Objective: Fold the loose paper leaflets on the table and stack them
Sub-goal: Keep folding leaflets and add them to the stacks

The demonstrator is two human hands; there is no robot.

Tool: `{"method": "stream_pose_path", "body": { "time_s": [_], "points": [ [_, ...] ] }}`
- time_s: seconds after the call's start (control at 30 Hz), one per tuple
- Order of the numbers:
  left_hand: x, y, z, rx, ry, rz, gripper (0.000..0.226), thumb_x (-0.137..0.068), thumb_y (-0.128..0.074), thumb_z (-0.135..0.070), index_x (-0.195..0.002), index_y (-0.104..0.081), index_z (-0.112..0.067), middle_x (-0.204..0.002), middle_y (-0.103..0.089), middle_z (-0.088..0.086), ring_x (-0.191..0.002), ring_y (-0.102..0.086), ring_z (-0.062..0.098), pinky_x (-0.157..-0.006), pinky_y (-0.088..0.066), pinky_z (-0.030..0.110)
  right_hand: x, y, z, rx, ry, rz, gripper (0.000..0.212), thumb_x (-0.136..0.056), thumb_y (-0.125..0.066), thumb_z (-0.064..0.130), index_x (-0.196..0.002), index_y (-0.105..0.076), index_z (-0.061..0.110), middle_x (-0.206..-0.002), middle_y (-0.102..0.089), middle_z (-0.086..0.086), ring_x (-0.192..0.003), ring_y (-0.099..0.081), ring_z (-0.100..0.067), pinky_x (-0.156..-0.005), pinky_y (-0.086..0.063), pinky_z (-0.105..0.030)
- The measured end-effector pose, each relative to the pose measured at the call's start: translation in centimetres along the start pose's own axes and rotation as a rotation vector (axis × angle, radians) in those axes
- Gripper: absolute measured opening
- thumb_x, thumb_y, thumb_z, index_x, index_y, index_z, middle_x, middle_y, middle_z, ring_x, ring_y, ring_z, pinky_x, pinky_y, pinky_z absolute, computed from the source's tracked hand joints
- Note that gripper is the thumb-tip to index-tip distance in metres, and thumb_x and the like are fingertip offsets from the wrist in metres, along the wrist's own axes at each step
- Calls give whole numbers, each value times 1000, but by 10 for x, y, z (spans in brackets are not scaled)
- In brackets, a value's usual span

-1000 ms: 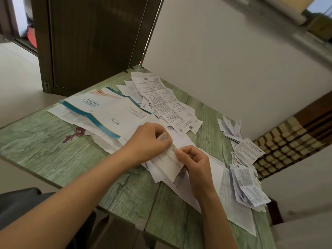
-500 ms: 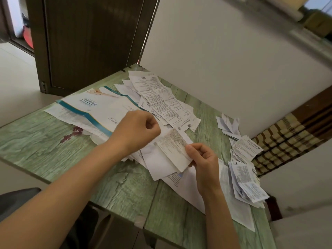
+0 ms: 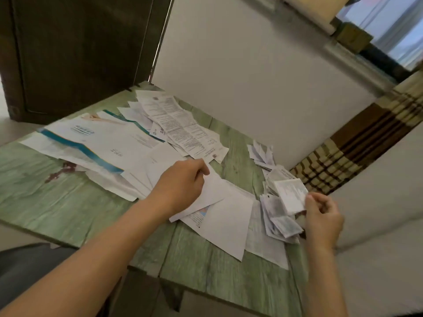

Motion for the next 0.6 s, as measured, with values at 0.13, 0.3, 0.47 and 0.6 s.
{"method": "stream_pose_path", "body": {
  "time_s": [0.13,0.3,0.47,0.6],
  "points": [
    [3,-2,0,-34,2,23,25,-96,-42,-12,-108,-63,-17,-103,-65,-1,-94,-59,17,-86,-48,37,-7,0,-43,241,-113,101,14,-85,-65,14,-90,-67,1,-85,-66,-14,-78,-59,-28,-70,-47,-35],
    [5,-1,3,-62,19,21,26,-96,-41,-12,-109,-63,-18,-106,-65,-3,-96,-58,15,-86,-47,33,9,-15,-60,576,-56,213,22,-81,-70,29,-70,-64,11,-83,-65,-10,-82,-58,-27,-72,-48,-37],
    [6,-5,3,-96,29,52,26,-96,-40,-12,-111,-62,-18,-109,-64,-2,-99,-58,15,-88,-47,33,3,-21,-65,678,-210,294,58,-77,-71,40,-123,-52,11,-126,-52,-16,-116,-48,-35,-93,-44,-42],
    [6,-8,3,-103,36,75,26,-97,-40,-13,-112,-61,-18,-111,-64,-2,-102,-58,15,-90,-47,33,1,-23,-69,530,-282,342,71,-78,-72,37,-134,-41,7,-127,-54,-15,-114,-52,-33,-94,-45,-47]
  ]
}}
Point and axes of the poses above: each hand's wrist, its own x-axis away from the middle knuckle, its own y-axis out of the back of the hand, z = x × y, the point moved 6 cm from there along -x, towards the middle knuckle
